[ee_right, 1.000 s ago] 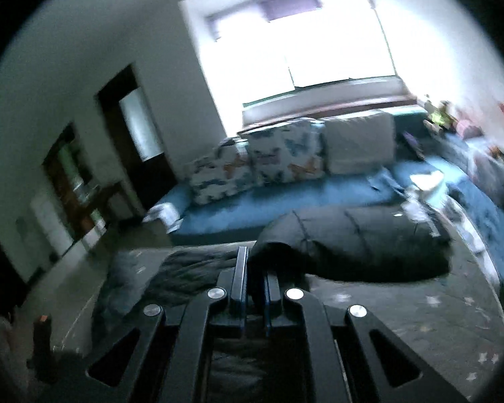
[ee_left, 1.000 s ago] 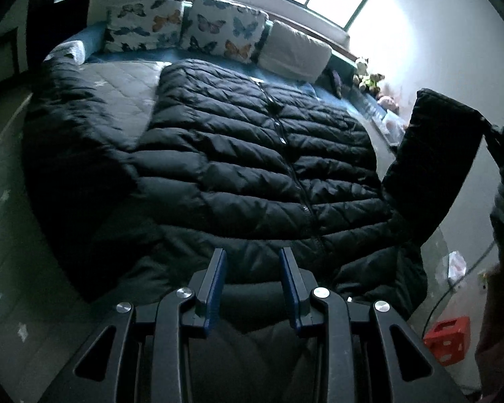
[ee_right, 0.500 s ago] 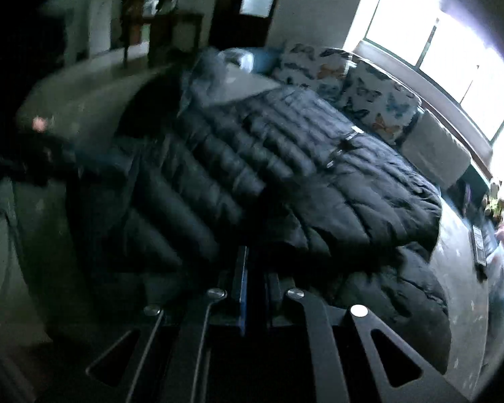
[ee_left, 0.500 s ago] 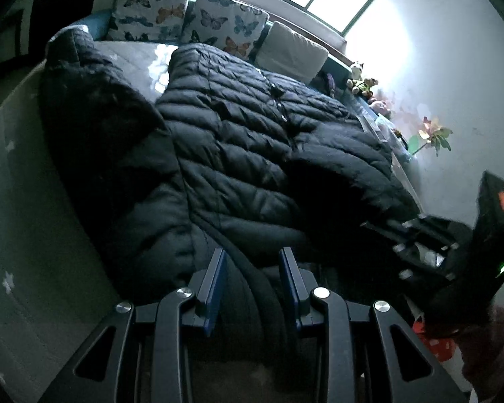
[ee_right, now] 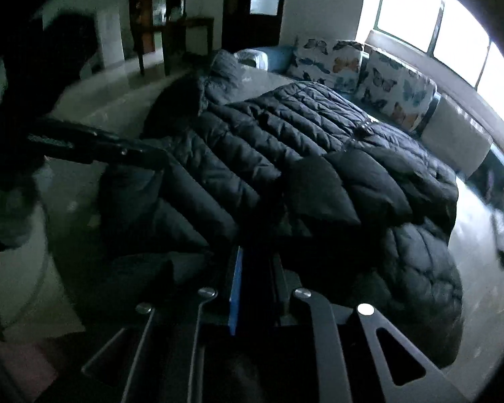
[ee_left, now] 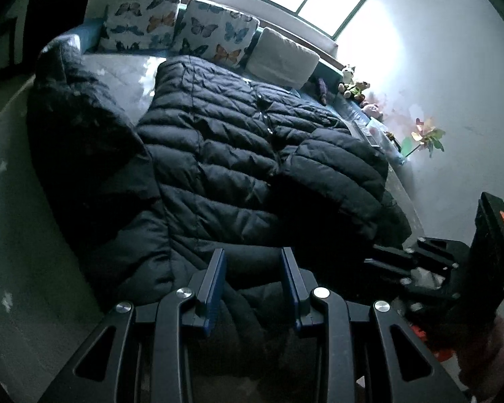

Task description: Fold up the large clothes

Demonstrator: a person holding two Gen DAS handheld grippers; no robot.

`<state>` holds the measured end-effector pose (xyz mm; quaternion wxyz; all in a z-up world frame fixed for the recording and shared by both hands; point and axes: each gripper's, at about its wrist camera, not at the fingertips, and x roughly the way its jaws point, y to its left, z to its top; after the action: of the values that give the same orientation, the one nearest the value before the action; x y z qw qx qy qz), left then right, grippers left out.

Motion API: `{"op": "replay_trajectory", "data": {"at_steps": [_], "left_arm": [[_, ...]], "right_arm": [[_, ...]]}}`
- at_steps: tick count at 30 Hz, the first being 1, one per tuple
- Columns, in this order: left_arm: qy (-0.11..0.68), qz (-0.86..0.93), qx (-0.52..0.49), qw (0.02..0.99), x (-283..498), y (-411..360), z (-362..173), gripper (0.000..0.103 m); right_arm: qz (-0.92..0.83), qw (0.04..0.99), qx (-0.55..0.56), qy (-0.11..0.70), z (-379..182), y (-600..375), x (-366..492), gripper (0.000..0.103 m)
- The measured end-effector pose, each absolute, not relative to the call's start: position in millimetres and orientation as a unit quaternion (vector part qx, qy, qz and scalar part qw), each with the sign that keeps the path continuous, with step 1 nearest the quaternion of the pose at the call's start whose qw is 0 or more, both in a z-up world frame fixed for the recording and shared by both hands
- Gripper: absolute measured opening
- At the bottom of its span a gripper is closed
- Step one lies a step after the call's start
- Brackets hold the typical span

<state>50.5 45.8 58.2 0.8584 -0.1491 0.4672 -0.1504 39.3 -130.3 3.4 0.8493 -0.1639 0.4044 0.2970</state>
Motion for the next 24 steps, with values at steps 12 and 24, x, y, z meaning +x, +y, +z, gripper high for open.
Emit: {"op": "replay_trajectory", "data": {"at_steps": [12, 24], "left_arm": [[0.461, -0.145, -0.15, 0.863, 46, 58, 64, 0.036], [0.455, -0.129, -0.141, 0.87, 28, 73, 74, 0.036]], "right_arm": [[0.137, 0.883, -0.135, 0.428, 9, -194, 115, 0.016], [0.27, 0.885, -0.104, 0.363, 60, -127, 98, 0.016]]}}
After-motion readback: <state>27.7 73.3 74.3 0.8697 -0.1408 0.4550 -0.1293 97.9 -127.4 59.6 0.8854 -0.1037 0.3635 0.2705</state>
